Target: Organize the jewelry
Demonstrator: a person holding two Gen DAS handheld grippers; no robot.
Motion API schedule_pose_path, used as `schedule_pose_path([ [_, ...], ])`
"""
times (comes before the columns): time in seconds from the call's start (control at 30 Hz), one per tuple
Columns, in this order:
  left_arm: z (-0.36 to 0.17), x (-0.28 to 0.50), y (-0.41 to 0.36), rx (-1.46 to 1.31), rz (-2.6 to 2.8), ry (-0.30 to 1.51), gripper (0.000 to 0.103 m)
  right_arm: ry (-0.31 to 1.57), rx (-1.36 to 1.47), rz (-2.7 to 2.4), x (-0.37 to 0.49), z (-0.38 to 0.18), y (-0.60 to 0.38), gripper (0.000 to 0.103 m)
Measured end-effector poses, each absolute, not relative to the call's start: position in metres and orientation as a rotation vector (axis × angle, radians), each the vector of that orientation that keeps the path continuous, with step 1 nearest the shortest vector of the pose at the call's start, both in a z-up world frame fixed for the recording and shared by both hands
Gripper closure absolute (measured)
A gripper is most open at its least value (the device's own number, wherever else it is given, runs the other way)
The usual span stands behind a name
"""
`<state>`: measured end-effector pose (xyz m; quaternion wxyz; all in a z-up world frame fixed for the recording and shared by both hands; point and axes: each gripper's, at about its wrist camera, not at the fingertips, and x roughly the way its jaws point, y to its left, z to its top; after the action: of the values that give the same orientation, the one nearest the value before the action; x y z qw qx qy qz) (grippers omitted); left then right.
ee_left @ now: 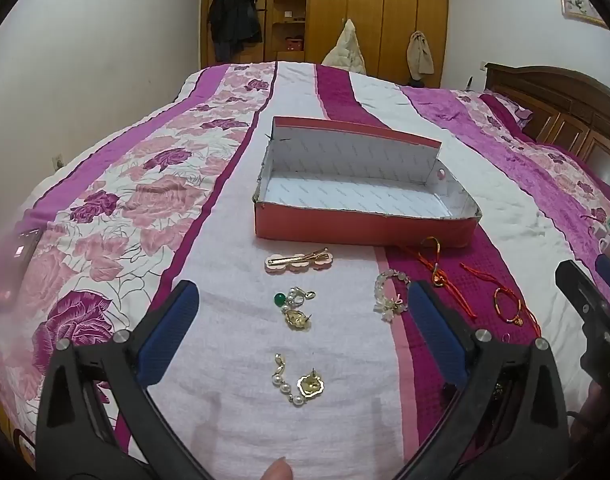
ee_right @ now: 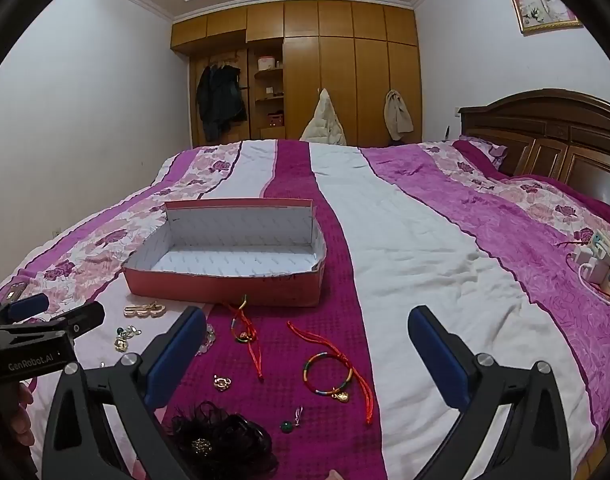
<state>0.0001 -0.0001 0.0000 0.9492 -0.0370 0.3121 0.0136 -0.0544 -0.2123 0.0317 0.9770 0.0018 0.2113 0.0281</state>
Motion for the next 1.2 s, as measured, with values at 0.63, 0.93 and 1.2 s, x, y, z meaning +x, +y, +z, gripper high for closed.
schedule_pose_path([
  [0.63, 0.002, 0.000, -0.004, -0.077, 0.025, 0.631, 0.006, 0.427, 0.001, 0.056, -0.055, 0.033, -0.212, 0.000],
  [0.93, 0.004, -0.001, -0.004, -0.084, 0.025, 0.628, 0.006, 0.427, -0.001, 0.054, -0.055, 0.033, -0.213, 0.000],
  [1.2, 0.005, -0.001, -0.004, -0.087, 0.025, 0.625, 0.005, 0.426, 0.000, 0.056, -0.055, 0.034, -0.213, 0.000],
])
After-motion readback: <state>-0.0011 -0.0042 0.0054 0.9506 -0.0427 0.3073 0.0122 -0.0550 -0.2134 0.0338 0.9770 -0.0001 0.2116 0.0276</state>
